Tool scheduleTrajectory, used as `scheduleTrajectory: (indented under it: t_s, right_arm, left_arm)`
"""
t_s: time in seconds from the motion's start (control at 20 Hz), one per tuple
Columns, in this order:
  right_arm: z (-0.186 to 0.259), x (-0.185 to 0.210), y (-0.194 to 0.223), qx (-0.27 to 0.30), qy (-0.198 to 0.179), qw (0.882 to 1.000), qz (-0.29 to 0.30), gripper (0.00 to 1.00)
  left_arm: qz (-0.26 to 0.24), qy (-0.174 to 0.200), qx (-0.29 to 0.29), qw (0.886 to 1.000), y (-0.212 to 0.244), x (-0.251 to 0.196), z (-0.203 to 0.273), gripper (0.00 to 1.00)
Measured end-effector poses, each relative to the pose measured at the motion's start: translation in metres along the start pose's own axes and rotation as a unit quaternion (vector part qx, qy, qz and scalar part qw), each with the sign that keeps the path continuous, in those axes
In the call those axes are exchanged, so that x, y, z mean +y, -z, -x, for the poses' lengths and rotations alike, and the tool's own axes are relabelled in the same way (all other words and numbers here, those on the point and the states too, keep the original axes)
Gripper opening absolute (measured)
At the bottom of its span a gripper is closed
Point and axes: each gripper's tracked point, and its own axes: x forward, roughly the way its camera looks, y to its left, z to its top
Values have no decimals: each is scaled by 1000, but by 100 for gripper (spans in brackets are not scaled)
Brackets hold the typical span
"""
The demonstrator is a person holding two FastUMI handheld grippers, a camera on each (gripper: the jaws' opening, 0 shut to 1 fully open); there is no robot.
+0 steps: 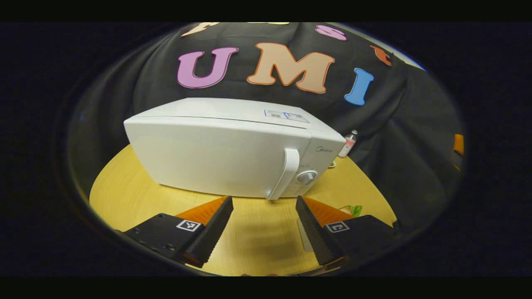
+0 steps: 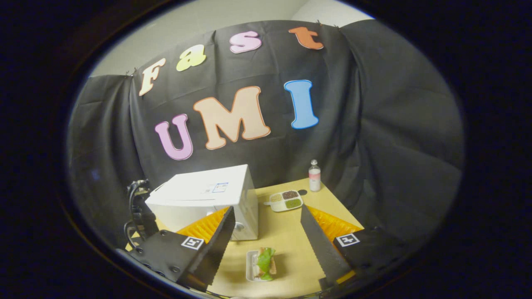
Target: Open the microwave oven with the left hand, put the food in, and close the microwave oven.
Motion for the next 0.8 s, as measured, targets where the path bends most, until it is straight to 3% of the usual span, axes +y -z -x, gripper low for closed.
scheduleTrajectory:
  t_s: [0.05,0.1,0.15,0.2,0.4,0.45,0.5,0.55,0.6,0.7,0.75,0.8]
  right_arm:
    - [2,-4,0,0,7,1000,-1,92]
    - [4,-7,2,1,11,1000,-5,92]
    - [6,-10,2,1,15,1000,-9,92]
    - [9,-12,3,1,20,1000,-12,92]
    - [17,-27,8,3,44,999,-22,92]
    - [18,-30,8,3,49,998,-26,99]
    - [18,-33,9,4,52,998,-29,92]
    - [18,-35,8,4,55,998,-32,92]
    - [19,-37,8,3,57,998,-34,99]
    - [18,-37,6,2,58,998,-33,99]
    - [17,-37,5,2,58,998,-31,92]
    - [16,-35,5,3,56,998,-31,92]
  left_arm:
    - [-7,2,2,1000,0,-3,-6,85]
    - [-13,6,4,1000,0,-6,-13,90]
    - [-17,9,8,1000,1,-9,-19,85]
    - [-21,11,12,1000,2,-11,-25,90]
    - [-28,18,35,999,8,-19,-48,86]
    - [-29,19,42,999,11,-19,-54,84]
    - [-31,20,51,998,13,-19,-59,81]
    - [-31,20,59,998,16,-19,-66,78]
    - [-33,15,69,997,20,-17,-73,76]
    - [-41,2,100,994,30,-12,-82,69]
    - [-44,2,108,993,32,-12,-85,64]
    - [-46,4,106,993,30,-14,-89,61]
